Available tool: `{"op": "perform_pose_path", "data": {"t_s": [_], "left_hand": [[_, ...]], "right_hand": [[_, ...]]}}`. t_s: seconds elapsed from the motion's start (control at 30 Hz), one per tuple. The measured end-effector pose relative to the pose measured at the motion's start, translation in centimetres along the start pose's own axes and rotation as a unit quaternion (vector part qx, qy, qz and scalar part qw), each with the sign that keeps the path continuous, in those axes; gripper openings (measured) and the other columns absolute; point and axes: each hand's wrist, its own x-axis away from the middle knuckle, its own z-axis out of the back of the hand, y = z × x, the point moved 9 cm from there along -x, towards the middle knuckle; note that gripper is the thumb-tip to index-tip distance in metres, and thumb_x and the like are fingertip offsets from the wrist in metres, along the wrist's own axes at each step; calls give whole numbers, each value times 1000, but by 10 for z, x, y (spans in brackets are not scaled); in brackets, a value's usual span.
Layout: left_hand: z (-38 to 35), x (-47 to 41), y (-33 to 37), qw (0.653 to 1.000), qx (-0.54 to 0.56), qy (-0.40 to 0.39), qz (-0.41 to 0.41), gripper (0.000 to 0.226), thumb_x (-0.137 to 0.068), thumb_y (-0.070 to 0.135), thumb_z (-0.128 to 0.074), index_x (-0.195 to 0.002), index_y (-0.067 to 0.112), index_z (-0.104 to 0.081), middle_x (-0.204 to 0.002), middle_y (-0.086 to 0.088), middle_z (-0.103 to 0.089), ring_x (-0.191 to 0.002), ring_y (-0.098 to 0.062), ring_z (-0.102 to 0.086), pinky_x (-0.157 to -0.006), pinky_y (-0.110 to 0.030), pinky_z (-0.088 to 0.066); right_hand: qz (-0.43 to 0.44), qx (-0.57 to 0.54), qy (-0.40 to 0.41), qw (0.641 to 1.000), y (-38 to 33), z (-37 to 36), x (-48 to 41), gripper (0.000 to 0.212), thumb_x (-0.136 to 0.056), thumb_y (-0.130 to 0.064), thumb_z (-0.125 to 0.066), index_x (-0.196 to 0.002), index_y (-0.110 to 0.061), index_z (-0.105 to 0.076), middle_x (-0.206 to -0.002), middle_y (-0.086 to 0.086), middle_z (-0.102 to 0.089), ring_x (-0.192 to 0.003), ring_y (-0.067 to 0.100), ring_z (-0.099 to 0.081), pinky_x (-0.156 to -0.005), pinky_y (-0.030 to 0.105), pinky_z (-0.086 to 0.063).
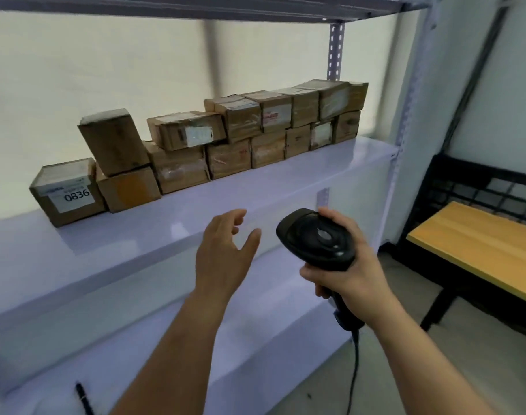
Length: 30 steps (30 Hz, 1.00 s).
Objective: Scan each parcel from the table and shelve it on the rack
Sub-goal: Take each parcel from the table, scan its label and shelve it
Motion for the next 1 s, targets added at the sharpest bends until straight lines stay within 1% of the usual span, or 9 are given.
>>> {"op": "perform_pose_path", "data": {"t_s": [0.1, 0.17, 0.3, 0.4, 0.47, 0.6, 0.73, 0.87, 1.0], "left_hand": [[-52, 27, 22, 999, -16, -46, -1, 39, -91, 36, -63, -127, 22, -55, -125, 2, -57, -105, -12, -53, -86, -25, -45], [-79, 43, 40, 997, -22, -68, -13, 41, -91, 37, -63, -127, 20, -56, -125, 0, -57, -108, -15, -53, -86, -23, -41], [-131, 73, 80, 993, -23, -112, -39, 41, -89, 34, -66, -124, 14, -58, -124, -4, -58, -113, -22, -52, -89, -25, -37], [-168, 94, 114, 990, -5, -132, -53, 41, -86, 30, -70, -122, 13, -60, -122, -6, -58, -112, -25, -53, -93, -33, -41], [-192, 108, 137, 987, 9, -144, -65, 42, -84, 29, -72, -121, 13, -61, -121, -5, -58, -112, -25, -55, -90, -32, -42], [-238, 136, 184, 976, 36, -188, -100, 40, -83, 26, -74, -119, 11, -63, -119, -7, -59, -109, -25, -55, -85, -28, -39], [-278, 155, 225, 963, 65, -226, -131, 42, -85, 34, -71, -119, 12, -62, -118, -6, -58, -109, -24, -54, -86, -31, -41], [-325, 173, 264, 944, 100, -277, -149, 41, -87, 32, -69, -124, 16, -59, -121, 1, -53, -114, -17, -50, -93, -28, -40], [-376, 193, 303, 921, 132, -328, -161, 44, -89, 33, -66, -129, 18, -55, -127, 1, -51, -119, -16, -47, -98, -30, -40]], "right_hand": [[-11, -2, 25, 1000, 5, 43, 26, 84, -70, 10, -81, -125, -47, -55, -121, 5, -61, -60, 26, -63, -52, 40, -55], [-13, 1, 45, 999, 5, 71, 45, 84, -70, 13, -80, -125, -46, -55, -120, 5, -60, -63, 21, -65, -51, 38, -54], [-17, 6, 82, 996, 4, 131, 81, 84, -70, 15, -79, -126, -43, -54, -119, 4, -63, -56, 16, -62, -47, 32, -50], [-20, 16, 108, 994, 1, 178, 108, 85, -70, 14, -80, -127, -43, -53, -116, -3, -64, -56, 17, -61, -47, 32, -51], [-18, 34, 130, 991, -3, 207, 127, 84, -70, 13, -80, -127, -42, -53, -114, -11, -63, -59, 15, -61, -47, 33, -52], [-20, 64, 183, 981, -12, 258, 165, 83, -70, 11, -81, -127, -42, -51, -118, 2, -62, -55, 15, -61, -44, 32, -50], [-19, 96, 241, 966, -23, 304, 199, 84, -69, 5, -84, -132, -37, -49, -113, -10, -65, -62, 12, -64, -50, 26, -53], [-47, 116, 298, 946, -25, 351, 231, 83, -70, 5, -82, -132, -39, -48, -111, -14, -65, -54, 22, -62, -47, 34, -53], [-68, 137, 347, 925, -22, 400, 254, 83, -71, 4, -83, -132, -42, -49, -112, -13, -65, -53, 26, -62, -48, 35, -54]]}}
